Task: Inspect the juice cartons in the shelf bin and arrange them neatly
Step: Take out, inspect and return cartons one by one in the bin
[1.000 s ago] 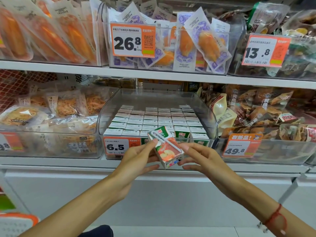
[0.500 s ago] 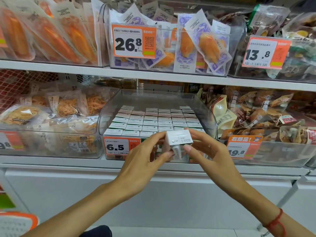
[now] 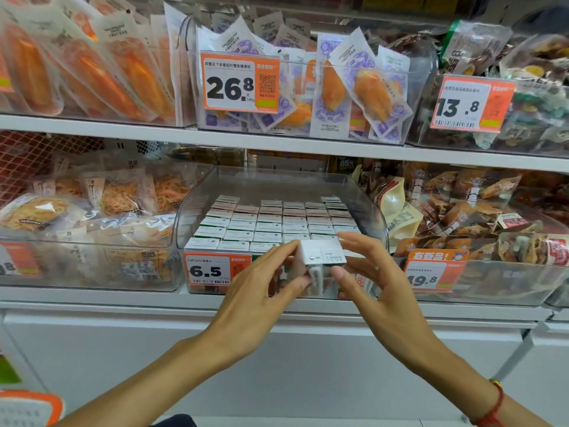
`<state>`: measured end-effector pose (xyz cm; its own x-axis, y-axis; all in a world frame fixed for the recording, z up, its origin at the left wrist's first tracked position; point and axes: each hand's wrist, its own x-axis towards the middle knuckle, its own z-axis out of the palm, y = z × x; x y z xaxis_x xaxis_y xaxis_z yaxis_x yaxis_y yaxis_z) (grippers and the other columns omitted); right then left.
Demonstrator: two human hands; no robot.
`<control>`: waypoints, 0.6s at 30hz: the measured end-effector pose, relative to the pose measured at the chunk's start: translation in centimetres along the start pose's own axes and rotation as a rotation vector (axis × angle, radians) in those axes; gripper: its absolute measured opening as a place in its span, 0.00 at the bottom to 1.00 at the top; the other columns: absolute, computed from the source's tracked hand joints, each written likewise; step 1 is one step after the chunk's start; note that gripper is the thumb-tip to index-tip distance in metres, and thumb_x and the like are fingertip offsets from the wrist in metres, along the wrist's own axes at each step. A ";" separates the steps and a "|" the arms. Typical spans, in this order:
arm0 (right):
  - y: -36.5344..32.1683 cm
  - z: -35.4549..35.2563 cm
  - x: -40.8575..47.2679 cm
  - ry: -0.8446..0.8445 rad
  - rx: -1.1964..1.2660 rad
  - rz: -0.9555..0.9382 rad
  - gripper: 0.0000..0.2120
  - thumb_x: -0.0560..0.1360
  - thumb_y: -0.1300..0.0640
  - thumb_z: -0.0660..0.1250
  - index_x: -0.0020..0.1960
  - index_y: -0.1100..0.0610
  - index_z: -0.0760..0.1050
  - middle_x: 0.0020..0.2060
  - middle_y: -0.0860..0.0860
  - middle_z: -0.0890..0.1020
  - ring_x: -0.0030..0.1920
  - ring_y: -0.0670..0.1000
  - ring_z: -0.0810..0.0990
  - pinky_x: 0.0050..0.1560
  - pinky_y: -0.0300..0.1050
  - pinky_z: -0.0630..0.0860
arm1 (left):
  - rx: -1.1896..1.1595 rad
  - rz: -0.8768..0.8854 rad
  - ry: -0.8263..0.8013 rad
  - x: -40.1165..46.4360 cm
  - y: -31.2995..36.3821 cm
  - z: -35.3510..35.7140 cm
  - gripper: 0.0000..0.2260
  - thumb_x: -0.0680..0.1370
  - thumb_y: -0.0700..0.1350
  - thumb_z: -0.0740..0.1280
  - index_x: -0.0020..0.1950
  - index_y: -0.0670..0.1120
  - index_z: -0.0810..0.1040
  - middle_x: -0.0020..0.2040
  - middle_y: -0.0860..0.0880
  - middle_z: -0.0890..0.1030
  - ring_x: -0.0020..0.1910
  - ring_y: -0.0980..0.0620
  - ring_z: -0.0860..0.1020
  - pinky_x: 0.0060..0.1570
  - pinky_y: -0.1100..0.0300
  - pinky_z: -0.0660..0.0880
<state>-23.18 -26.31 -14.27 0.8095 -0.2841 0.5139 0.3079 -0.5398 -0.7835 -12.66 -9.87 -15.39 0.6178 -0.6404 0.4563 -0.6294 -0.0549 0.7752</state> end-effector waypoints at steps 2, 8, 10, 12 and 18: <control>-0.1 0.0 0.1 0.005 -0.042 -0.025 0.19 0.74 0.50 0.65 0.63 0.40 0.69 0.59 0.30 0.75 0.59 0.36 0.76 0.47 0.32 0.79 | -0.180 -0.082 -0.024 0.0 0.1 0.2 0.17 0.80 0.48 0.65 0.68 0.59 0.72 0.61 0.62 0.80 0.62 0.61 0.77 0.58 0.62 0.75; 0.1 0.3 0.1 -0.166 -0.151 0.020 0.20 0.73 0.44 0.63 0.64 0.33 0.67 0.58 0.29 0.74 0.60 0.34 0.73 0.52 0.30 0.76 | -0.599 -0.383 0.027 0.2 -0.2 -0.1 0.14 0.80 0.48 0.64 0.64 0.61 0.71 0.52 0.55 0.85 0.51 0.55 0.84 0.46 0.63 0.81; 0.2 0.3 0.2 -0.194 -0.128 0.035 0.22 0.72 0.43 0.64 0.65 0.34 0.68 0.60 0.33 0.75 0.60 0.36 0.75 0.54 0.32 0.76 | -0.613 -0.406 0.021 0.1 -0.4 -0.4 0.16 0.80 0.51 0.65 0.64 0.66 0.70 0.52 0.56 0.85 0.51 0.54 0.84 0.49 0.59 0.81; 0.3 0.1 0.3 -0.208 -0.093 0.050 0.24 0.72 0.43 0.66 0.67 0.38 0.70 0.60 0.37 0.78 0.60 0.39 0.77 0.57 0.33 0.75 | -0.637 -0.441 0.029 0.0 -0.3 -0.6 0.15 0.79 0.51 0.65 0.63 0.67 0.72 0.53 0.53 0.85 0.51 0.53 0.84 0.48 0.58 0.82; 0.3 0.2 0.3 -0.209 -0.054 0.100 0.25 0.68 0.42 0.71 0.64 0.41 0.76 0.57 0.39 0.81 0.57 0.41 0.80 0.56 0.38 0.77 | -0.788 -0.613 0.013 0.2 -0.1 -0.5 0.12 0.80 0.48 0.66 0.63 0.55 0.76 0.53 0.45 0.85 0.49 0.48 0.85 0.42 0.58 0.82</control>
<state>-22.74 -26.35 -14.46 0.9223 -0.1707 0.3468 0.1987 -0.5602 -0.8041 -12.22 -9.59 -15.11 0.7393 -0.6629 -0.1183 0.2894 0.1542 0.9447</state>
